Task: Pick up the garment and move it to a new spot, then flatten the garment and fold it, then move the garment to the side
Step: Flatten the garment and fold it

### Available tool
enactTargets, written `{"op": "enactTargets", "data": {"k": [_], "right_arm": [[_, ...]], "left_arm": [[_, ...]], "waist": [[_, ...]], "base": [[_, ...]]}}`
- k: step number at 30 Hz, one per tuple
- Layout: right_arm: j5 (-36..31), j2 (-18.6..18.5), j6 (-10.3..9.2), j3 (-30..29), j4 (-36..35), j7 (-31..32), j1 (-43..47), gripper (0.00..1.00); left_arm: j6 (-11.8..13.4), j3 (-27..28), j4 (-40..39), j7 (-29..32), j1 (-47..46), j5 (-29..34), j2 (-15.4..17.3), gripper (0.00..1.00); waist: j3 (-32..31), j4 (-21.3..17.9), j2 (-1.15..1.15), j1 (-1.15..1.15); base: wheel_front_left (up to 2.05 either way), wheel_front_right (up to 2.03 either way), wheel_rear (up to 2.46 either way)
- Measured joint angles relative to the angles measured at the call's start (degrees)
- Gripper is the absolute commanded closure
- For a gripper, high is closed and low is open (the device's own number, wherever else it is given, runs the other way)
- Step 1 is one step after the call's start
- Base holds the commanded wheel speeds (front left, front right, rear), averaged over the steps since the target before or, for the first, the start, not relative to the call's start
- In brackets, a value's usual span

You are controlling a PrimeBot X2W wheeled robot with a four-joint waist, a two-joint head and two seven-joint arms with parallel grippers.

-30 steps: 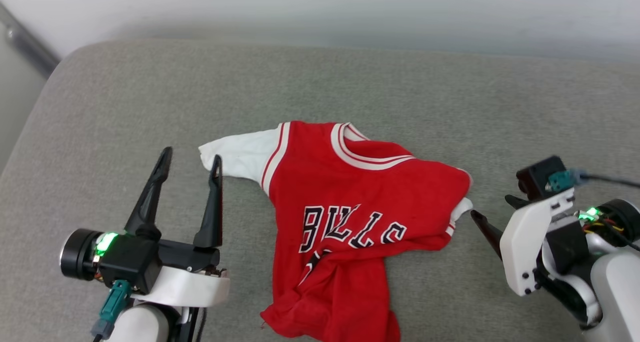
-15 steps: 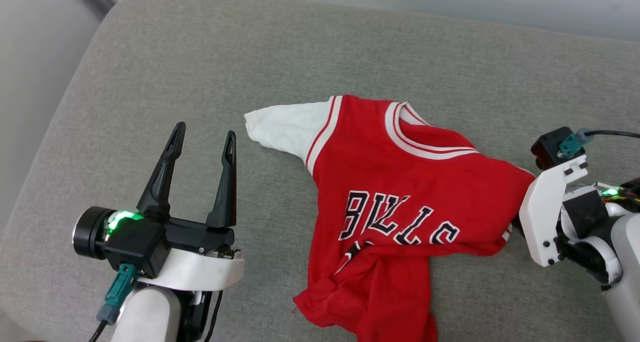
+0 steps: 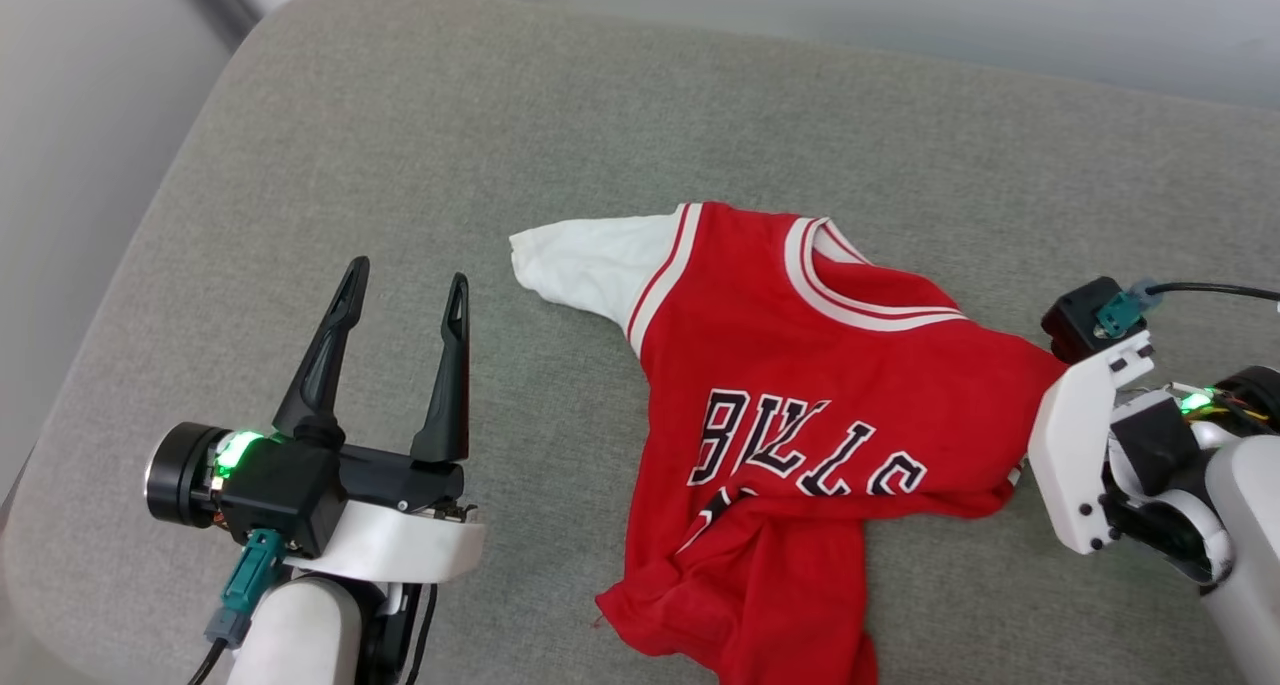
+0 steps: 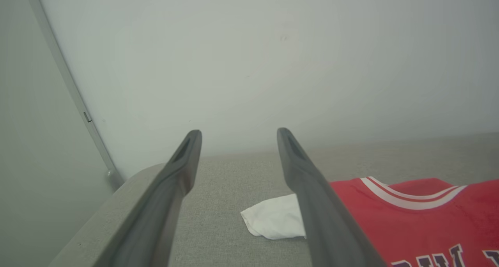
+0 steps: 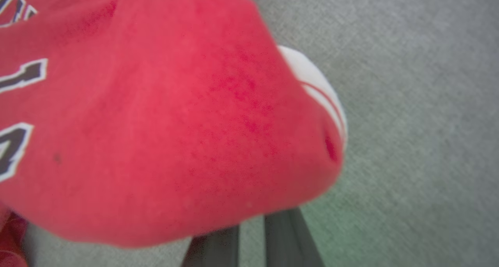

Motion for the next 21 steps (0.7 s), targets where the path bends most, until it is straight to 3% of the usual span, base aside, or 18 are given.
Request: {"op": "enactTargets", "data": {"k": [5,14,21], "right_arm": [[0.2,-2.0,0.0,-2.9,0.8,-0.9,1.6,1.0],[-1.0,-5.0,-0.01,-14.8,0.5,-2.9,4.4,1.0],[-4.3,-2.8,-0.02,-25.5,-2.1,-4.1,12.1,1.0]], "left_arm": [[-0.5,1.1,0.4,0.0,1.1,0.3,0.0,0.0],[-0.8,2.9,0.3,0.0,2.7,0.7,0.0,0.0],[-1.0,3.7,0.2,0.0,3.5,1.0,-0.1,0.0]], "waist": [[-2.3,-2.0,0.0,0.0],[-5.4,-7.4,0.0,0.0],[-6.4,-11.0,0.0,0.0]], "base": [[0.0,0.0,0.0],[0.0,0.0,0.0],[0.0,0.0,0.0]]}}
